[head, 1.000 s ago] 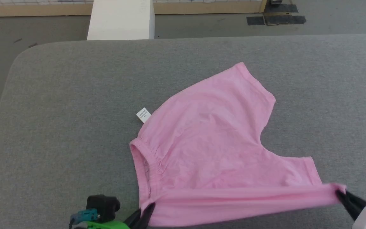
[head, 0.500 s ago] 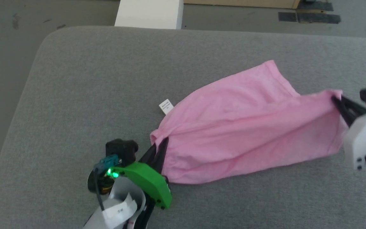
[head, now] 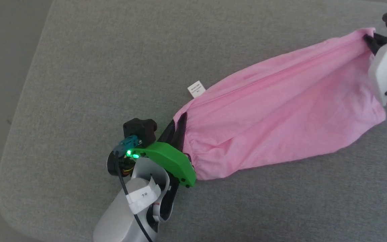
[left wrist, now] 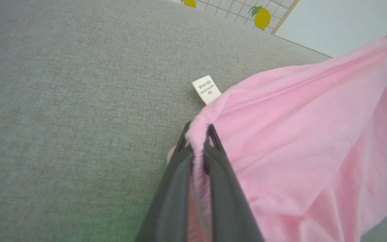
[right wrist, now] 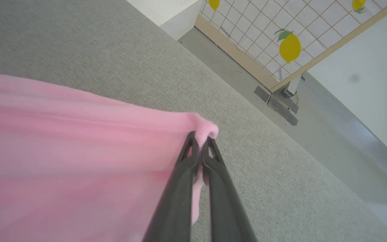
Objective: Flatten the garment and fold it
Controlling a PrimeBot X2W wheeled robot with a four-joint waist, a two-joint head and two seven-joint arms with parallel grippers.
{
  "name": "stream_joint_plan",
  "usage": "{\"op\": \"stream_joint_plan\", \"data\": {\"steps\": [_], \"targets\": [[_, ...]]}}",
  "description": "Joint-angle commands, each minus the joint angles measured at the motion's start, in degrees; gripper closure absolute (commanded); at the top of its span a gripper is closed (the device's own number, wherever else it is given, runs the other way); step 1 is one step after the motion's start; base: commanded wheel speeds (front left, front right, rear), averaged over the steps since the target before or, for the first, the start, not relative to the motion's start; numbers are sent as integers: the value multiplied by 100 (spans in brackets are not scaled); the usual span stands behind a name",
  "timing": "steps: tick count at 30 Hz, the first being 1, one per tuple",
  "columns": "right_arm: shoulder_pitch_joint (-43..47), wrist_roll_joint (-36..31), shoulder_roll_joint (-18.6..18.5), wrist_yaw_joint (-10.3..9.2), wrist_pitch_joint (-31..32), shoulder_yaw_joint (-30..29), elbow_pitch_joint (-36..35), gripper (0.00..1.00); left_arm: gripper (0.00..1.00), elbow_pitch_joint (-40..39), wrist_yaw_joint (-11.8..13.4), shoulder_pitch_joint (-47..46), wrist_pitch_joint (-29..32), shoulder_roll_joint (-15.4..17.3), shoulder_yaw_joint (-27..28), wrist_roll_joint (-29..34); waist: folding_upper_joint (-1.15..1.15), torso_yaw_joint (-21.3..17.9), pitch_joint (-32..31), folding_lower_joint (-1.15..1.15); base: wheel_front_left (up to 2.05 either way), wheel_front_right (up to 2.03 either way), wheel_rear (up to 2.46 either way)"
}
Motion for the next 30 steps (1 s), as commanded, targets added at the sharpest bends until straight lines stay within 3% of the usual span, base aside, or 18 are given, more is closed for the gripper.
{"op": "stream_joint_plan", "data": {"steps": [1, 11, 12, 13, 14, 19, 23, 30], "targets": [[-186, 55, -8, -11, -10, 87, 166, 100, 100, 62, 2, -123, -67, -27, -16, -37, 0, 353, 392, 0, 0, 0, 0], [-895, 511, -18, -11, 315, 719, 1199, 100, 100, 285, -75, -367, -335, -138, -222, -194, 0, 562, 630, 0, 0, 0, 0], [-907, 603, -7, -11, 412, 765, 1280, 81, 53, 299, -117, -389, -342, -143, -259, -221, 0, 563, 625, 0, 0, 0, 0], [-913, 675, -6, -11, 460, 811, 1308, 35, 0, 313, -146, -401, -348, -147, -281, -243, 0, 562, 614, 0, 0, 0, 0], [-920, 756, -12, -11, 465, 818, 1349, 0, 0, 334, -154, -403, -350, -151, -288, -285, 0, 556, 590, 0, 0, 0, 0], [-782, 1047, -65, -11, 180, 907, 1333, 0, 0, 323, -145, -327, -401, -112, -323, -293, 0, 484, 328, 0, 0, 0, 0], [-194, 1342, 75, -11, -391, 512, 1113, 0, 0, 87, -5, 42, -486, 130, -251, -259, 0, 272, -190, 0, 0, 0, 0], [943, 1130, 312, -11, -1336, -372, 606, 0, 0, -280, 58, 581, -445, 376, -331, -253, 0, 54, -743, 0, 0, 0, 0]]}}
